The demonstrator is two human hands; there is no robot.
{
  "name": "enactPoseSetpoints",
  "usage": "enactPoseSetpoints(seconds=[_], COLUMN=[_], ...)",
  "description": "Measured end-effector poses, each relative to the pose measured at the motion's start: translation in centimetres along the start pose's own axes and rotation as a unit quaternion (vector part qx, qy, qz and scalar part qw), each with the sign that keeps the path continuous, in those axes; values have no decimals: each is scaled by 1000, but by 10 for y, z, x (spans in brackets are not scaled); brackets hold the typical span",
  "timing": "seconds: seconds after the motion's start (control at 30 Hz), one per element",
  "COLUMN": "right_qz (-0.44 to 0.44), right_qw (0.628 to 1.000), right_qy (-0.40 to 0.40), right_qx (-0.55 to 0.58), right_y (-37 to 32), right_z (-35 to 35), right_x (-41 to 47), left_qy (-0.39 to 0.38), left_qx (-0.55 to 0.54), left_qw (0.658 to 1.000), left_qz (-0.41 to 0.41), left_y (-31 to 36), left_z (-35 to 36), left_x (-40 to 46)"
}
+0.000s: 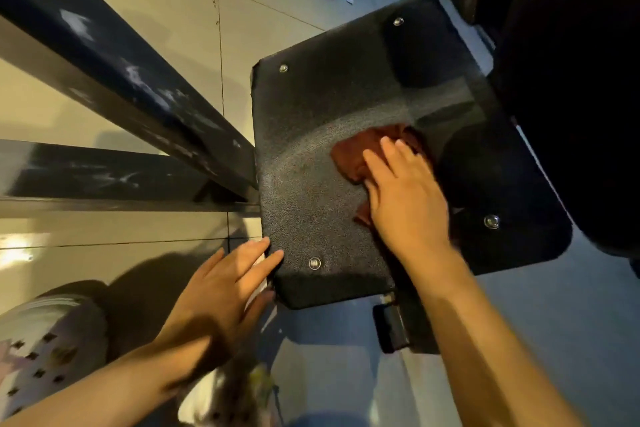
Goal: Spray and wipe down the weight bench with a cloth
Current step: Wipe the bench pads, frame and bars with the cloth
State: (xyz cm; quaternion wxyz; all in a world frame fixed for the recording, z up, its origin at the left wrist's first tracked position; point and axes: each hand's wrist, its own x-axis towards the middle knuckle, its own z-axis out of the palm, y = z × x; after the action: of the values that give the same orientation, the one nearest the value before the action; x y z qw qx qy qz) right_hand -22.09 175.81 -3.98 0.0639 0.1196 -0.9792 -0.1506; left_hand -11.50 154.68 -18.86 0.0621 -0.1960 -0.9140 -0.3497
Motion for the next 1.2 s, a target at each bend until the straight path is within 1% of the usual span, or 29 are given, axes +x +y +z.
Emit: enactPoseSetpoints(seconds=[0.07,0.1,0.13,0.17,0.2,0.3,0.37,0.47,0.53,0.57,0.63,0.7,0.77,0.83,0.9,0.97,1.03,1.1,1.2], right_qz=[119,182,227,244,242,184,121,-26,-82,-90,-58,22,112,176,226,241,221,200,177], right_qw=[992,982,973,968,967,976,987,993,986,985,994,999,992,979,969,962,962,967,973], right_qy=[30,31,21,17,16,34,23,-27,-79,-92,-71,-21,21,72,64,35,17,-43,-66], right_qx=[-25,-33,-43,-60,-78,-108,-103,-114,-119,-111,-64,-28,-62,-71,-78,-126,-159,-153,-131], right_y=[39,49,53,51,45,13,-24,-80,-95,-94,-80,-45,4,40,49,41,41,48,56], right_z=[-30,-41,-46,-46,-44,-22,1,38,49,50,36,15,-11,-32,-37,-35,-39,-44,-49], right_x=[4,5,4,3,3,1,-9,-30,-40,-45,-51,-53,-53,-62,-71,-77,-63,-34,14], left_qy=[-24,-33,-37,-38,-36,-17,-2,1,-11,-20,-28,-35,-44,-55,-67,-87,-108,-119,-144], left_qx=[0,3,8,12,11,-7,-27,-36,-67,-81,-95,-86,-74,-72,-74,-63,-50,-37,13], left_qw=[999,999,999,999,999,1000,999,998,994,991,989,993,996,996,995,994,993,992,989], left_qz=[23,26,24,19,13,-2,-22,-55,-91,-107,-110,-69,-22,-7,-9,-17,-28,-32,-23], left_y=[6,8,9,10,9,6,6,7,8,8,11,15,19,23,28,31,31,28,29], left_z=[3,3,3,1,-2,-13,-18,-23,-23,-22,-20,-17,-13,-8,-5,-2,-1,-2,-7], left_x=[-1,-2,-3,-2,0,3,1,2,4,5,5,4,3,3,3,1,0,-1,0])
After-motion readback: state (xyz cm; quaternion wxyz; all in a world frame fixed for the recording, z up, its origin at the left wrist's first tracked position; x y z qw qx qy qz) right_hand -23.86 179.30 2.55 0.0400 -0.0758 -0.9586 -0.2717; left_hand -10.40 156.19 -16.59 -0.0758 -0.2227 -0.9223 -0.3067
